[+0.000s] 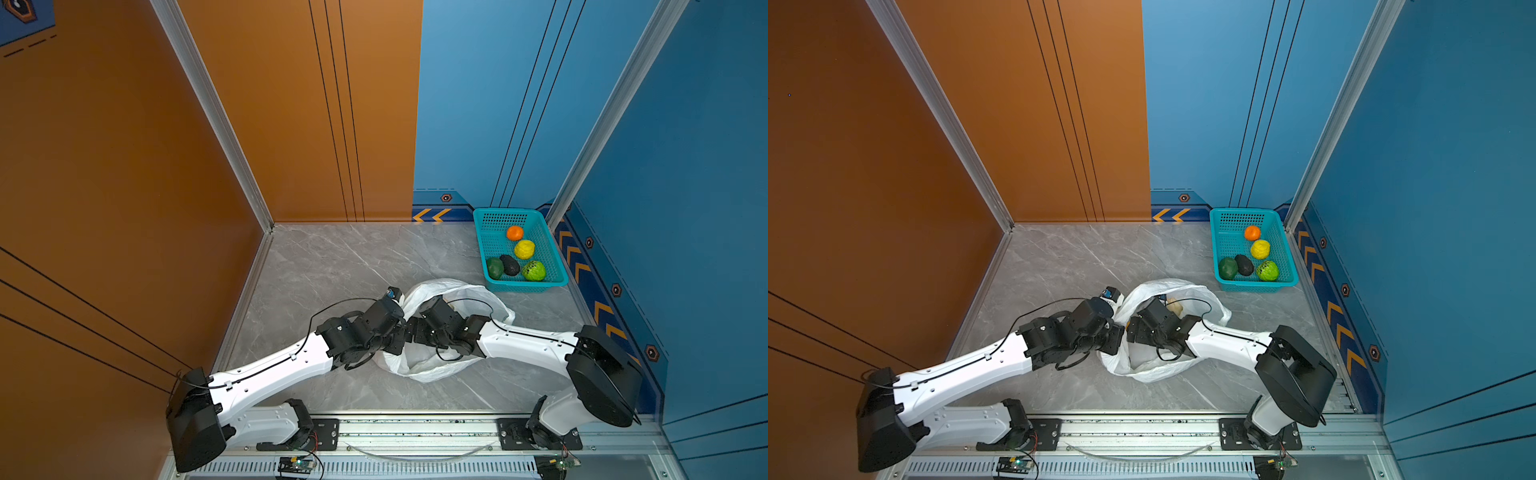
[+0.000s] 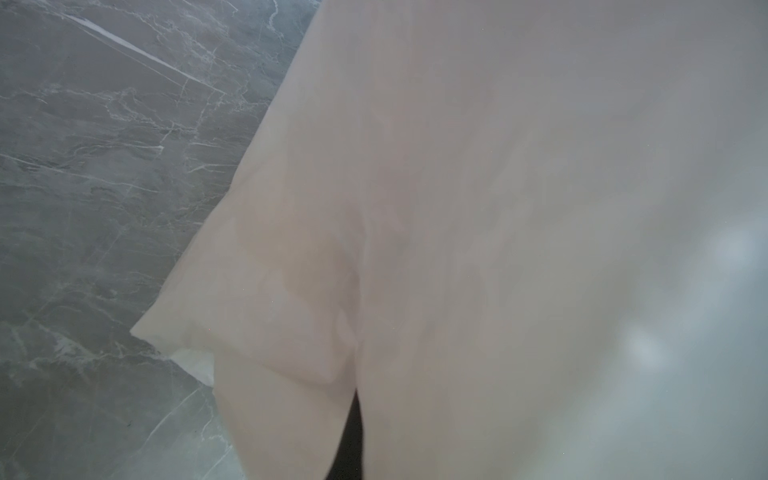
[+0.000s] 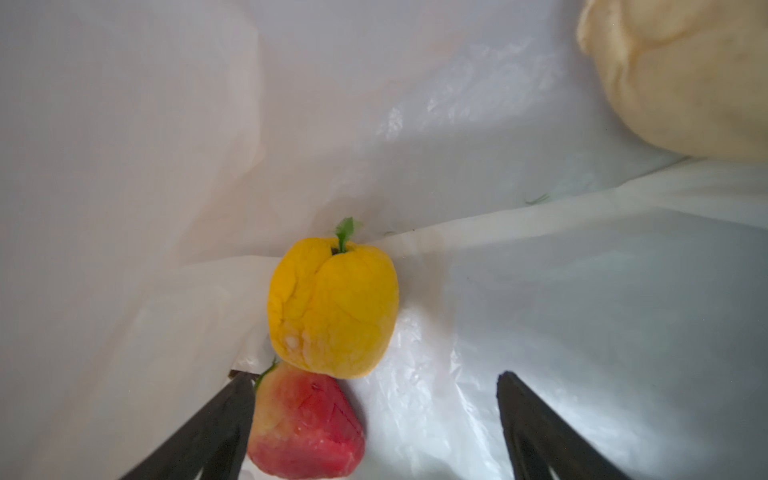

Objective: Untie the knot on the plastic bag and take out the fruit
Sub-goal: 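Grasp the yellow fruit with green stem using the right gripper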

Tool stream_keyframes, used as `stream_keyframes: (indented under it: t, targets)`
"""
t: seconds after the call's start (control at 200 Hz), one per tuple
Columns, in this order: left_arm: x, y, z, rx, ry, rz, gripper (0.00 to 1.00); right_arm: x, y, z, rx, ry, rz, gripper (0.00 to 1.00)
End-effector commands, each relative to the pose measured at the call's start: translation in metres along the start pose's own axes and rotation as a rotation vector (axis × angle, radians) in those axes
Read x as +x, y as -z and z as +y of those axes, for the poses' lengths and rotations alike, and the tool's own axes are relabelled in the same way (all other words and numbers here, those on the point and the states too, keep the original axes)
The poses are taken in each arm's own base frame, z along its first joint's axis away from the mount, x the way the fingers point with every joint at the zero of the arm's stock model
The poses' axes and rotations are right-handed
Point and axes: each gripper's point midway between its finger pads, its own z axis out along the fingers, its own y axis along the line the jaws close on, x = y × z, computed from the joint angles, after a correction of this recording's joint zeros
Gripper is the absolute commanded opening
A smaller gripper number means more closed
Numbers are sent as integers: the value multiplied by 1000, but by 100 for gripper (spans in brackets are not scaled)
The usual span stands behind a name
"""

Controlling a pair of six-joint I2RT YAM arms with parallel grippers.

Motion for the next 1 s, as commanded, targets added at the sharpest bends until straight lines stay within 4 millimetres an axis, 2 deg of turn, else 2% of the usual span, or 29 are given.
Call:
stream_keyframes:
  t: [0.0, 0.145, 0.295, 0.441, 0.521, 0.641, 0.771, 0.991]
  targets:
    - [8, -4, 0, 15, -20, 29, 0, -6, -9, 7, -50, -90, -39, 92]
    - [11, -6, -1, 26, -23, 39, 0, -9, -25, 17, -96, -150, -37, 92]
    - [13, -6, -1, 29, -26, 46, 0, -6, -41, 16, -73, -166, -20, 91]
    - [15, -5, 1, 28, -22, 45, 0, -3, -47, 4, -25, -182, -24, 75]
    - [16, -4, 3, 26, -17, 41, 0, -5, -43, -2, -9, -189, -46, 63]
    - [16, -3, 6, 21, -13, 37, 0, -6, -36, -6, 2, -185, -63, 56]
    - [15, -3, 7, 14, -12, 31, 0, -7, -27, -7, -1, -177, -65, 53]
    - [7, 0, 11, -10, -5, -2, 0, -3, 3, -8, 41, -113, -35, 52]
